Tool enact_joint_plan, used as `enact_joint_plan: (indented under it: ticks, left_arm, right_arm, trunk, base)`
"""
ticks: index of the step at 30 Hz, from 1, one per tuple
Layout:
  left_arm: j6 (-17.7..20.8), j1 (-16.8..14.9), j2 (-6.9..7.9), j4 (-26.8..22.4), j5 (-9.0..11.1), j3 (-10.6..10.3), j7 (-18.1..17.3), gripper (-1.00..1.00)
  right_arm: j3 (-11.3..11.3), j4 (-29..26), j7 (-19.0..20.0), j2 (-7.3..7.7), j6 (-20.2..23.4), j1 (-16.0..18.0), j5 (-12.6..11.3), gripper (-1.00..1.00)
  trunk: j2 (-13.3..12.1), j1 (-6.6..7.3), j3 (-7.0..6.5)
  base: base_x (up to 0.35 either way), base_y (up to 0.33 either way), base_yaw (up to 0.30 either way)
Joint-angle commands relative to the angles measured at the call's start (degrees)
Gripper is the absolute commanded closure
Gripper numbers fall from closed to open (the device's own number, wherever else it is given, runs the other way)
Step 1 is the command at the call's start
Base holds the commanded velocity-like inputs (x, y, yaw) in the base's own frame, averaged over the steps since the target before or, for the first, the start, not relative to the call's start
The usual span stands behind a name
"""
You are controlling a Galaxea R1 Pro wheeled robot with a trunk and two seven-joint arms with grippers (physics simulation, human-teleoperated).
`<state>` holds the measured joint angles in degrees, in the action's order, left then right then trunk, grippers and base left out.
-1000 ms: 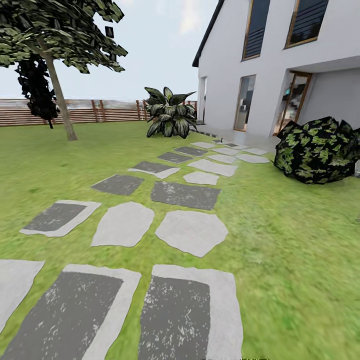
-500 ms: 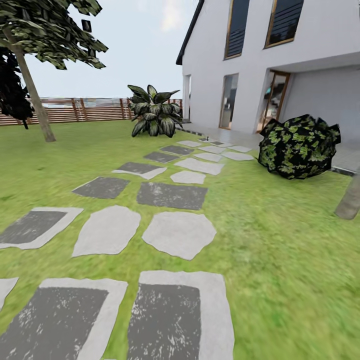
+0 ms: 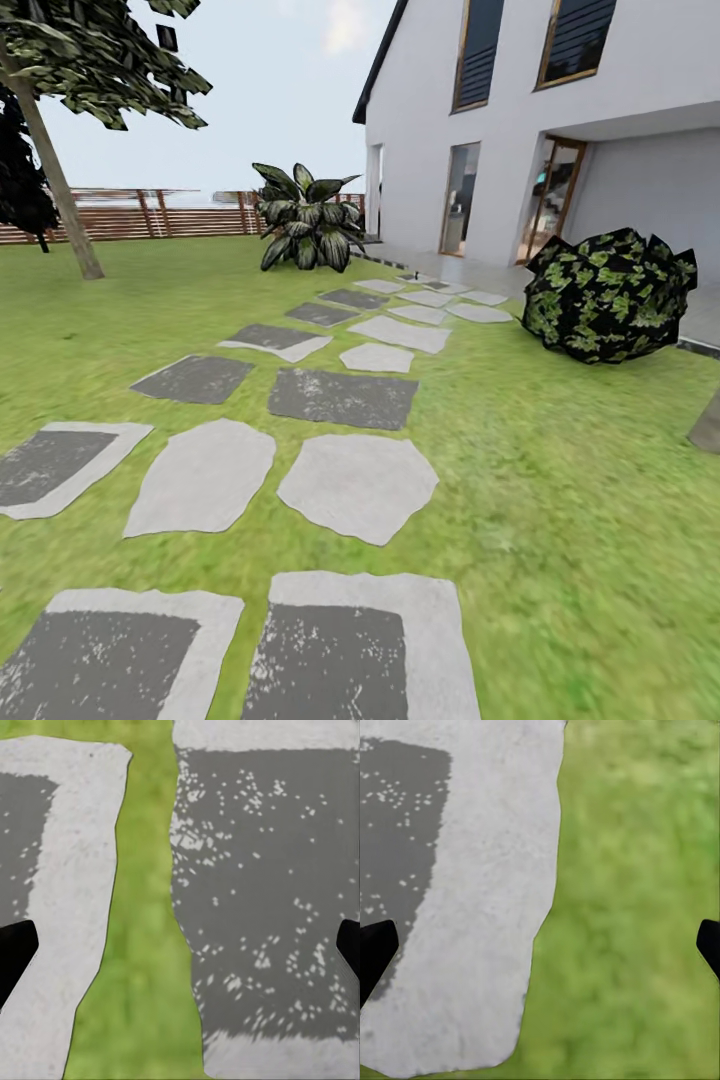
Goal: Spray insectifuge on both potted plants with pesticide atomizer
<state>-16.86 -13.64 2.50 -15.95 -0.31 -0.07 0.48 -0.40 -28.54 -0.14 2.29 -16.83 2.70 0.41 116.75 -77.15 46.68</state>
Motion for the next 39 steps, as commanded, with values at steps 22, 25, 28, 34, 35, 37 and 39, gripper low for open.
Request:
enact_joint_plan:
  ticks: [22,25,28,34,35,37,39]
  left_arm:
    - [-0.2,0.0,-0.04,0.0,-0.1,0.0,0.0,-1.0]
    - [-0.2,0.0,-0.04,0.0,-0.1,0.0,0.0,-1.0]
    - [-0.2,0.0,-0.04,0.0,-0.1,0.0,0.0,-1.0]
    - [-0.2,0.0,-0.04,0.0,-0.1,0.0,0.0,-1.0]
    - [-0.2,0.0,-0.04,0.0,-0.1,-0.1,0.0,-1.0]
    - [-0.2,0.0,-0.04,0.0,-0.2,-0.1,0.0,-1.0]
    - [-0.2,0.0,-0.04,0.0,-0.2,-0.1,0.0,-1.0]
  right_arm:
    - [-0.2,1.3,0.0,0.0,-0.4,0.0,-0.1,-1.0]
    - [-0.2,1.3,0.0,0.0,-0.4,0.0,-0.1,-1.0]
    - [-0.1,1.3,0.0,-0.03,-0.4,0.0,-0.1,-1.0]
    - [-0.1,1.4,0.0,-0.02,-0.4,0.0,-0.1,-1.0]
    - [-0.1,1.4,0.0,-0.01,-0.4,0.0,-0.1,-1.0]
    - [-0.1,1.4,0.0,-0.04,-0.4,0.0,-0.1,-1.0]
    - [-0.1,1.4,0.0,-0.04,-0.4,0.0,-0.1,-1.0]
  trunk:
    - [0.0,-0.02,0.05]
    - [0.0,-0.02,0.05]
    - [0.0,-0.02,0.05]
    - [0.0,-0.02,0.05]
    - [0.0,-0.02,0.05]
    - [0.0,-0.02,0.05]
    - [0.0,-0.02,0.05]
  base:
    - [0.338,0.0,0.0]
    - [0.338,0.0,0.0]
    - [0.338,0.0,0.0]
    - [0.338,0.0,0.0]
    - [0.338,0.0,0.0]
    - [0.338,0.0,0.0]
    - [0.338,0.0,0.0]
